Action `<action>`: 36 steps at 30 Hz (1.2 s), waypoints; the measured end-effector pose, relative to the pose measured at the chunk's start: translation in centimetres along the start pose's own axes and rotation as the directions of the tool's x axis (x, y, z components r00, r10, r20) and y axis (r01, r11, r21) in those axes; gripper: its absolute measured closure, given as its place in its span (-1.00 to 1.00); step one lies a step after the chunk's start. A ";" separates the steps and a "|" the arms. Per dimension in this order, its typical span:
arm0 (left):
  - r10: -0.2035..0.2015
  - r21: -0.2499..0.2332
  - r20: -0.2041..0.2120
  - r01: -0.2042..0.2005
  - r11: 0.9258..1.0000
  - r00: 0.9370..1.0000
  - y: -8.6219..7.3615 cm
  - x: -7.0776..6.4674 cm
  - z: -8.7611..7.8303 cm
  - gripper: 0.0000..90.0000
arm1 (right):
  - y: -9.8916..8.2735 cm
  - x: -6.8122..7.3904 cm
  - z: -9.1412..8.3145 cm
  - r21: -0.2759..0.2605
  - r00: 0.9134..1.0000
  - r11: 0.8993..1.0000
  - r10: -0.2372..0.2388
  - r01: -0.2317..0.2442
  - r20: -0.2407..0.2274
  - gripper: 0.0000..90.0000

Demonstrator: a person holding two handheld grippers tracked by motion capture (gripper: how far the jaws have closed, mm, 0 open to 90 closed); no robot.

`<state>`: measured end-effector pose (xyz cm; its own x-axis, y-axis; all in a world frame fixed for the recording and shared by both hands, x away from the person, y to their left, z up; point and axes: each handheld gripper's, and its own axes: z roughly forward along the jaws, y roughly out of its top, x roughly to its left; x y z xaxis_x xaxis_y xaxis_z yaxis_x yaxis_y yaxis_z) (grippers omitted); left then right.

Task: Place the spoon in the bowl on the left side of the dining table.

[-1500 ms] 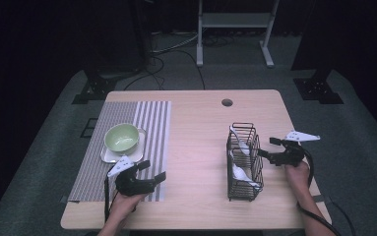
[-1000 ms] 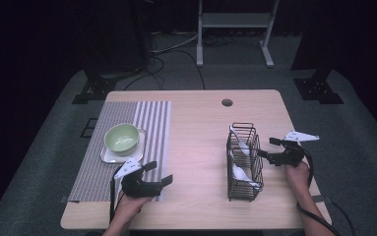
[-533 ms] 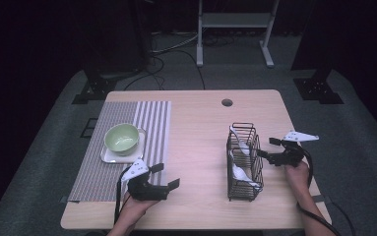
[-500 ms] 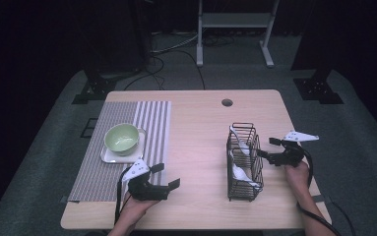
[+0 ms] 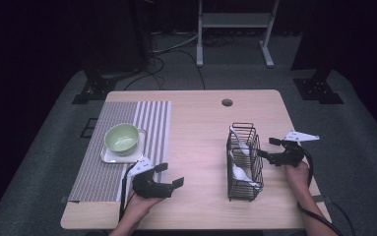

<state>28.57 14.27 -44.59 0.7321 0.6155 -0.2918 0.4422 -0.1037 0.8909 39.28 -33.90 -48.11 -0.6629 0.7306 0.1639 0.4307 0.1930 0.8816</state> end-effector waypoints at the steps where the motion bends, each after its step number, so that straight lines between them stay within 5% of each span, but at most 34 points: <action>1: 0.000 0.000 0.000 0.000 1.000 1.000 0.0 0.0 0.0 -0.81 | 0.0 0.0 0.0 0.000 1.000 1.000 0.000 0.000 0.000 -0.73; 8: 0.038 0.008 0.006 -0.038 0.999 0.999 0.3 -0.8 0.5 -0.81 | 0.0 0.1 0.1 0.003 1.000 1.000 -0.011 0.011 0.000 -0.73; 36: 0.027 -0.002 0.046 -0.027 1.000 0.999 1.6 -2.2 2.5 -0.81 | 0.0 0.1 0.0 -0.001 1.000 1.000 -0.007 0.007 -0.007 -0.73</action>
<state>28.96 10.83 -43.34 0.7668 0.5760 -0.2831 0.4212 -0.1187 0.8992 39.23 -33.84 -48.11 -0.6703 0.7245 0.1608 0.4253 0.1974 0.8832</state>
